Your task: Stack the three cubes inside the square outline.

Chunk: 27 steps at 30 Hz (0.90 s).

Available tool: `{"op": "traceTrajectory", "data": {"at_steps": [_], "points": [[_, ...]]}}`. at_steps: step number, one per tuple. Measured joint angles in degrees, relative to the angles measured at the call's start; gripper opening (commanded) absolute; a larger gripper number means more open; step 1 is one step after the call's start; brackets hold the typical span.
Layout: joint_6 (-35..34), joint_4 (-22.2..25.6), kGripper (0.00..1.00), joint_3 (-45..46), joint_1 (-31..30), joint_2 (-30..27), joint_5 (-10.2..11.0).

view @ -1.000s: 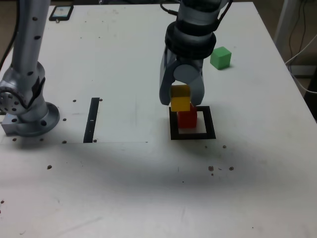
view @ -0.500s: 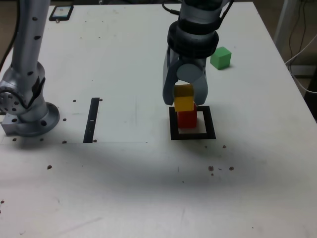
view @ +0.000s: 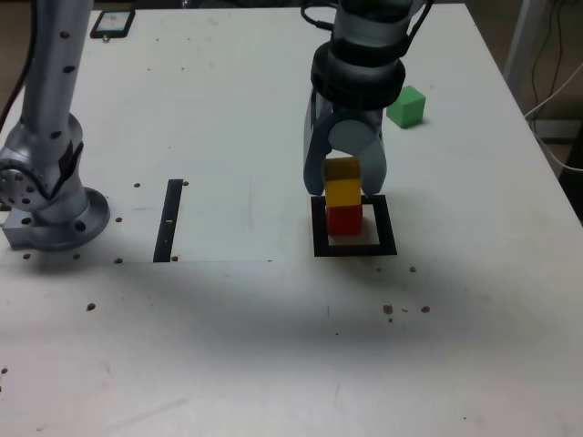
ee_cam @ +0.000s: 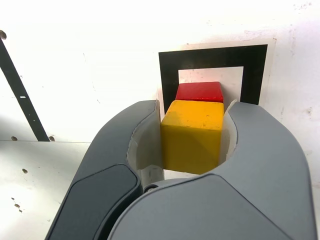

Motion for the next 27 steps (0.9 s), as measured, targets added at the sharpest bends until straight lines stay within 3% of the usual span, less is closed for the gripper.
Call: {"op": "traceTrajectory", "data": {"at_steps": [4, 13, 16, 27], "points": [[0.0, -0.2, 0.38, 0.1, 0.0, 0.1, -0.1], [-0.9, -0.9, 0.95, 1.1, 0.0, -0.2, -0.4], [-2.1, -0.9, 0.99, 1.7, 0.0, -1.2, 0.7], [-2.3, -0.6, 0.99, 1.7, 0.0, -3.0, 2.1]]}}
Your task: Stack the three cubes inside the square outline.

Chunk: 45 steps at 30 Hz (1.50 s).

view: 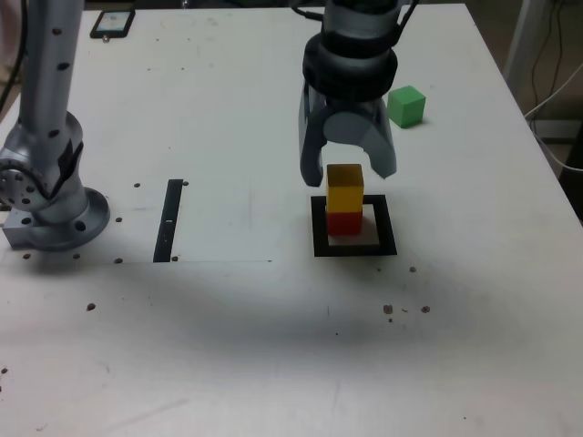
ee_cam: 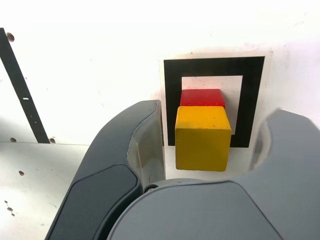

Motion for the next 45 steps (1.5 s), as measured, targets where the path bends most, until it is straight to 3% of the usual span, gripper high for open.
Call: {"op": "traceTrajectory", "data": {"at_steps": [7, 15, 19, 31, 45], "points": [[4.1, 1.8, 1.00, -3.0, 2.4, -1.7, 1.4], [16.4, 3.8, 1.00, -9.1, 12.5, -1.7, 1.3], [20.6, 6.6, 1.00, -15.5, 17.4, 1.1, 1.5], [23.7, 8.1, 1.00, -25.6, 26.0, 11.4, -1.5], [23.9, 2.5, 1.00, -26.8, 28.9, 17.0, -1.0]]}}
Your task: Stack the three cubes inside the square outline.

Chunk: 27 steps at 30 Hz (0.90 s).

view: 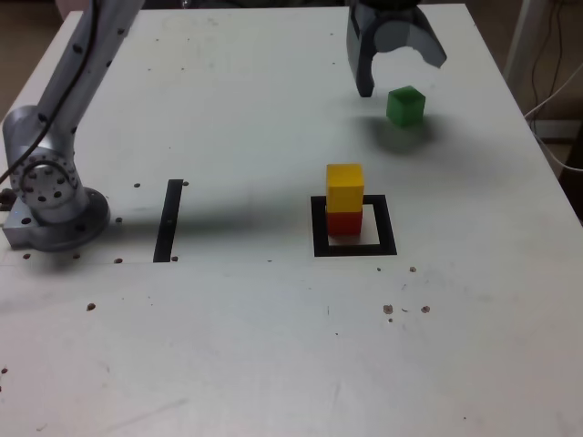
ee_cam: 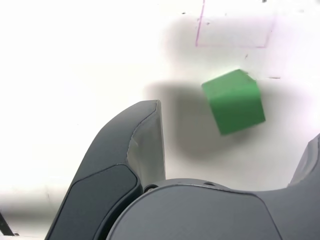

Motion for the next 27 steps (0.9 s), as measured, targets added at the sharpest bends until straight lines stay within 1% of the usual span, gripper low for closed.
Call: {"op": "traceTrajectory", "data": {"at_steps": [5, 10, 17, 22, 27], "points": [[0.0, -1.0, 0.99, -1.8, 0.1, 3.0, 0.2], [0.0, -1.3, 0.97, -2.5, 0.1, 4.2, 0.1], [0.0, -2.1, 0.93, -4.5, -0.4, 5.6, -0.8], [0.0, -2.6, 0.92, -5.4, -0.4, 7.6, -2.0], [-0.8, -2.6, 0.87, -6.1, -0.4, 8.7, -2.1]]}}
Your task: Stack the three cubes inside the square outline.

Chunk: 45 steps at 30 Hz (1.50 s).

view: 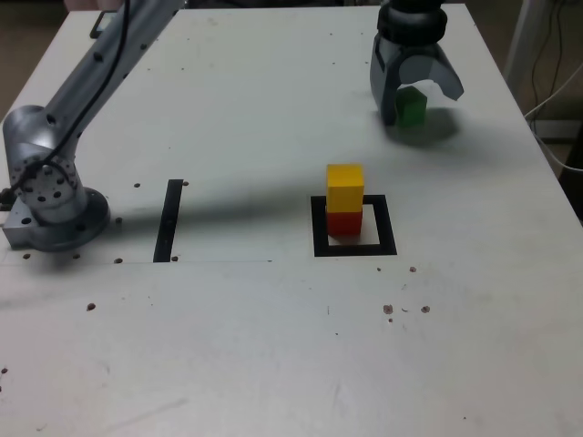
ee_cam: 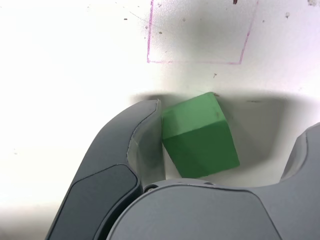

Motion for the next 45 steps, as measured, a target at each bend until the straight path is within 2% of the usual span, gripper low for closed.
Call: {"op": "traceTrajectory", "data": {"at_steps": [3, 5, 10, 12, 15, 26, 34, 40, 45], "points": [[-1.3, 1.0, 0.81, -1.0, 0.0, 0.4, 0.1], [-2.7, 2.3, 0.73, -1.6, 0.0, 0.7, 0.2], [-5.6, 4.2, 0.38, -2.6, -0.2, 0.9, 1.6], [-6.8, 4.8, 0.31, -3.5, -0.6, 0.9, 2.9], [-6.9, 4.8, 0.29, -4.4, -1.5, 0.9, 3.9], [-6.7, 4.7, 0.28, -5.5, -2.5, 1.6, 3.8], [-6.7, 4.6, 0.23, -7.0, -2.5, 2.3, 3.6], [-6.7, 4.6, 0.12, -7.0, -2.5, 2.2, 3.6], [-6.3, 5.5, 0.11, -6.8, -2.7, 1.7, 3.7]]}}
